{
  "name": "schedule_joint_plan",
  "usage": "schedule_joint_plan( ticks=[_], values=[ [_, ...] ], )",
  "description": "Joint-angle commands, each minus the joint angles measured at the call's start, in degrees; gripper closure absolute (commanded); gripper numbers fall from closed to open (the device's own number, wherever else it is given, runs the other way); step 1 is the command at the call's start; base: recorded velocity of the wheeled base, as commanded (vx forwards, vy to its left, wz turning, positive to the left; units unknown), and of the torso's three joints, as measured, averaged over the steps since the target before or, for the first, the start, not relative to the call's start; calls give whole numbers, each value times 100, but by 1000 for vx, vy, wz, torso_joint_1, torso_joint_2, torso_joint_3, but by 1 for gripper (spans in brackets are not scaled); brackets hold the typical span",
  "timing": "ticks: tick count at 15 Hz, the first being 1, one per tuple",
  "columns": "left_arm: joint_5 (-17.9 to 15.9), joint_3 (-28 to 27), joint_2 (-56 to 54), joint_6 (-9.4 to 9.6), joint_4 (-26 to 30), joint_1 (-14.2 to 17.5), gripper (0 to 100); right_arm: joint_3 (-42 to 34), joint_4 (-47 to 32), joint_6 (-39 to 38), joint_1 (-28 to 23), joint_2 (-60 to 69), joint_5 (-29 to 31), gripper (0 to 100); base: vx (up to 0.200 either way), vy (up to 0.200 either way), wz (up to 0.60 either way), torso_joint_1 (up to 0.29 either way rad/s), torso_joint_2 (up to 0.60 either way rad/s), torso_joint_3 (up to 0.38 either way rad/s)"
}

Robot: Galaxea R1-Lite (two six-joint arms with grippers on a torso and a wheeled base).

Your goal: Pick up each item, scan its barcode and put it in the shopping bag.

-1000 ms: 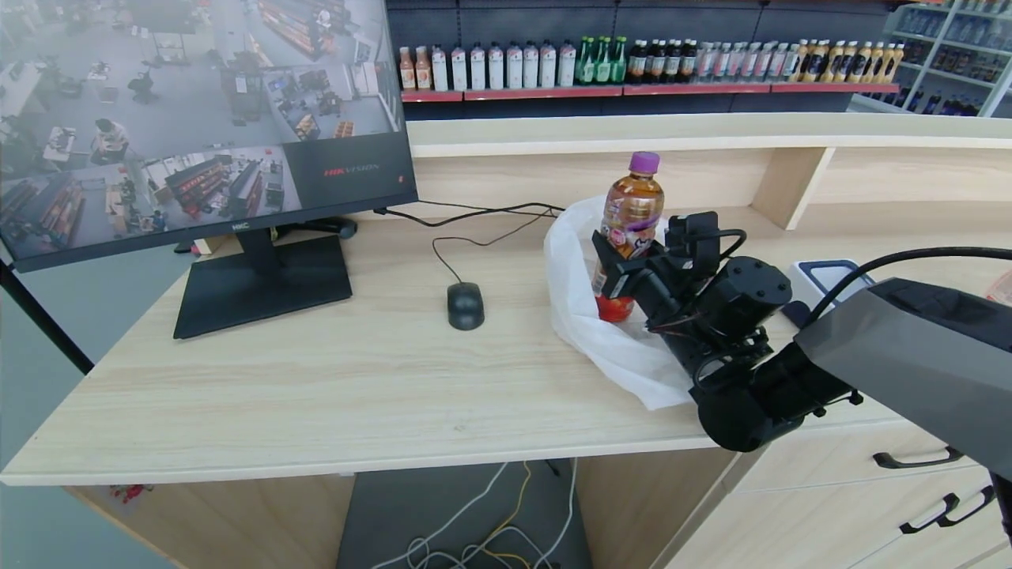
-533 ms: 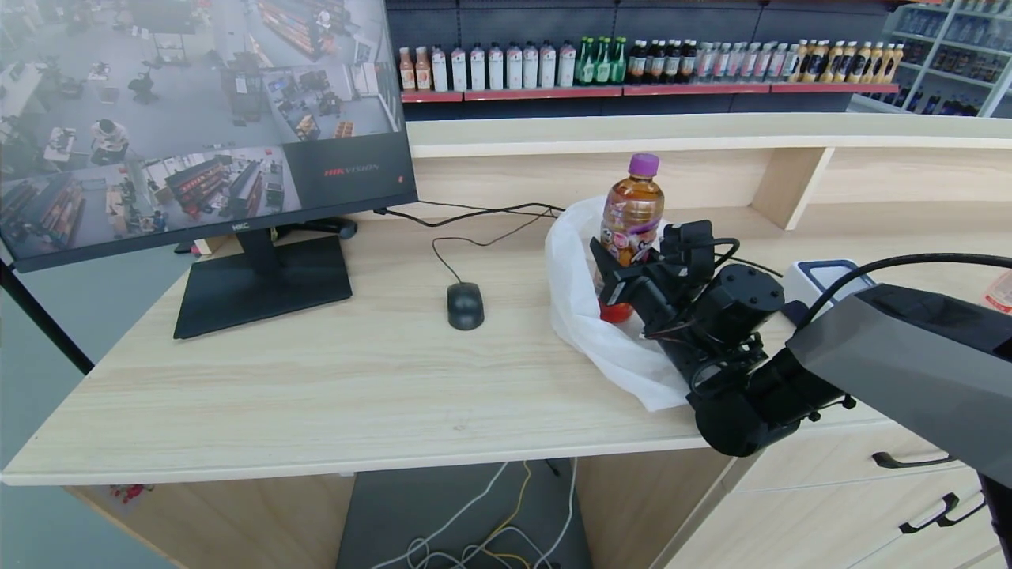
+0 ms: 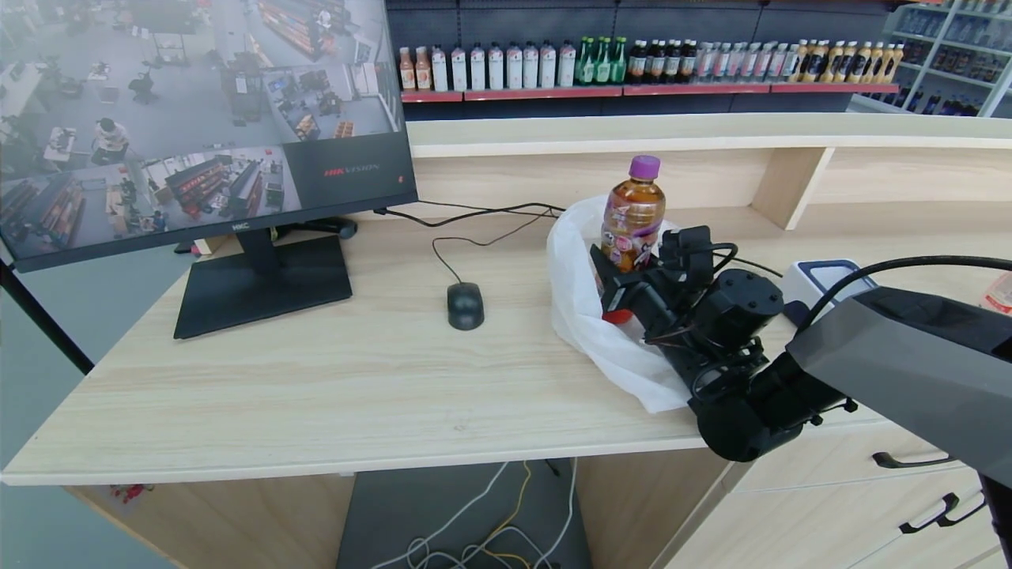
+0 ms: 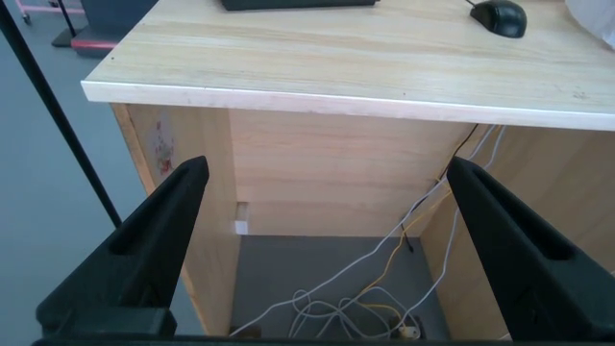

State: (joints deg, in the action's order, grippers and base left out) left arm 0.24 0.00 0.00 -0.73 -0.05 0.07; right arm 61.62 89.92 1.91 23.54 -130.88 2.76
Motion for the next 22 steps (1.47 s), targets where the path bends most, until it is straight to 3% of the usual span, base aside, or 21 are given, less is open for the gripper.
schedule_joint_plan(
  ticks=[1,12,22],
  values=[
    [2,0,0,-6,-4,1,0,-28,8,2,1,45,-3,0,0,0,0,0,0,0],
    [2,0,0,-15,5,1,0,-423,8,-24,1,581,6,0,0,0,0,0,0,0],
    [2,0,0,-6,5,1,0,-1996,8,-104,19,2005,-3,0,0,0,0,0,0,0]
  ],
)
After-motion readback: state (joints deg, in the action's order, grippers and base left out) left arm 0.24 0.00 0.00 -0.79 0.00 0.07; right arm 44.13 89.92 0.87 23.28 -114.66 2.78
